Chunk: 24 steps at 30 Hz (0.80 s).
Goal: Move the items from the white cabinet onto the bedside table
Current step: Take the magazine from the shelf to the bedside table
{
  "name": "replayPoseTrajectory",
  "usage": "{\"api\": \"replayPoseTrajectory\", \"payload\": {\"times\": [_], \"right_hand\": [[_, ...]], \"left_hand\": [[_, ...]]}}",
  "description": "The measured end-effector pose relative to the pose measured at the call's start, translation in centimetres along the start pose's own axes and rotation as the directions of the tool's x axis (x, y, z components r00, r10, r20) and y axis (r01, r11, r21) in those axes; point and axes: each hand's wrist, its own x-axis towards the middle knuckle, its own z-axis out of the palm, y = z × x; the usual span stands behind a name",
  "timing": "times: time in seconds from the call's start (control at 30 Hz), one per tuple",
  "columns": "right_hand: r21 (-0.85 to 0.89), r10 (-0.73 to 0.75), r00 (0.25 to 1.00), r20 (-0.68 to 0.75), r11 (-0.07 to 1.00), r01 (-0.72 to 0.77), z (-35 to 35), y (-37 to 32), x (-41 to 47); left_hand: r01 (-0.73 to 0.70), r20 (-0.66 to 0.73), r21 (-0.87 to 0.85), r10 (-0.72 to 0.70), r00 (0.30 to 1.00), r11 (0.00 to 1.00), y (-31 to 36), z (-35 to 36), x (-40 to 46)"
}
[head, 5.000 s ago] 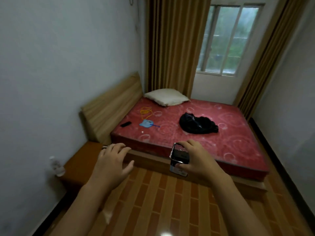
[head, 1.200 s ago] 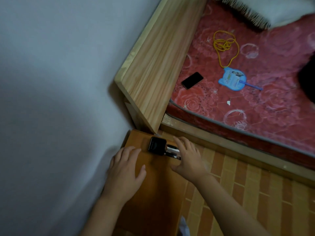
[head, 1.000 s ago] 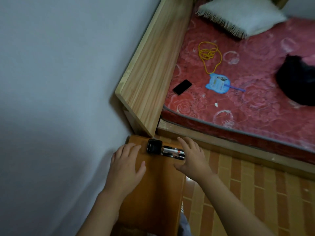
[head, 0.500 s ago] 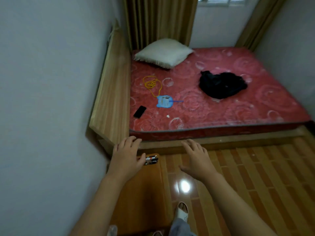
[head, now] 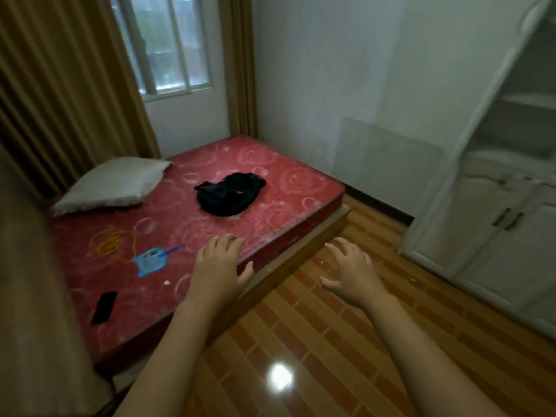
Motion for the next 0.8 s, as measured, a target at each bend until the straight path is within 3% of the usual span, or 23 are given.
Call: {"api": "replayPoseTrajectory", "payload": {"times": [0.27, 0.8], "right_hand": [[0.046, 0.255, 0.964, -0.070, 0.967, -0.252, -7.3, 15.4, -2.1], [-0.021, 0.413, 0.886, -0.211, 0.904, -0.427, -21.7, 46.9, -4.2]], "left_hand": [[-0.228, -0.004, -0.056, 0.228, 0.974, 0.972, 16.1, 2.0, 8.7], [-0.470, -0.028, -0.095, 0.470, 0.882, 0.877, 48.6, 7.1, 23.4]]}}
